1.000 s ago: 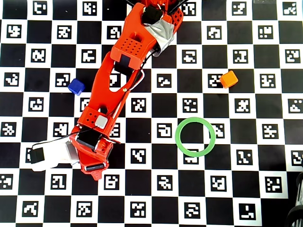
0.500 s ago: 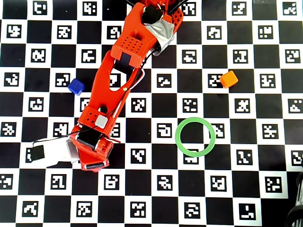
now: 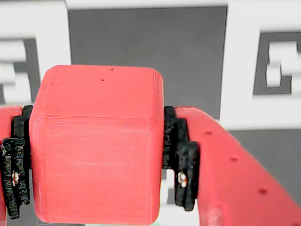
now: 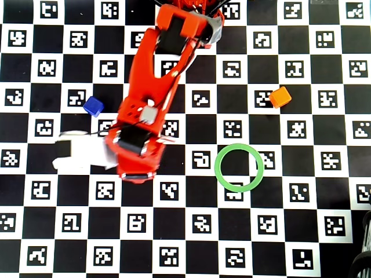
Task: Grab the red cube then put it in the green circle then put the blue cube on top and finally the orange cube on top
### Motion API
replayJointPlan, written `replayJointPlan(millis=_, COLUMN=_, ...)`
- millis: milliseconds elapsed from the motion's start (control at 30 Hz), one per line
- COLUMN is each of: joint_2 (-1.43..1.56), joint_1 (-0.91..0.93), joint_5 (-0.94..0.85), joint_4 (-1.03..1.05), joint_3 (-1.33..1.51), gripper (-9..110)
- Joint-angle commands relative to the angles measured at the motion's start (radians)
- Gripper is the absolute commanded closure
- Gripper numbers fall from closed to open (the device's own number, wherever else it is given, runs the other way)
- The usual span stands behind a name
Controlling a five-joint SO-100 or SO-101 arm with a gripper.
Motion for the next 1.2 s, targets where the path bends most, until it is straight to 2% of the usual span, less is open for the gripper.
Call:
replayJointPlan(millis=0, joint_2=0.207, joint_1=-0.137, joint_5=0.153, joint_4=-0.014, joint_3=0.052, gripper=101)
replayJointPlan(millis=267, joint_2=0.285, joint_1=-0.385, joint_5=0.426, joint_4=-0.058, joint_3=0.199, gripper=101)
replayJointPlan(millis=533, joint_2=0.268, joint_1=-0.575, joint_5=0.584, joint_4=-0.17, joint_3=0.232, gripper=103)
replayJointPlan(millis=667, joint_2=0.207, joint_1=-0.64, joint_5=0.62, joint_4=-0.218, joint_3=0.218, gripper=103)
replayJointPlan(millis=833, joint_2=0.146, joint_1=-0.637, joint_5=0.647, joint_4=-0.268, joint_3=0.216, gripper=103)
replayJointPlan(millis=1167, joint_2=0.072, joint_1=-0.615, joint_5=0.594, joint_4=-0.347, joint_3=0.27, gripper=103)
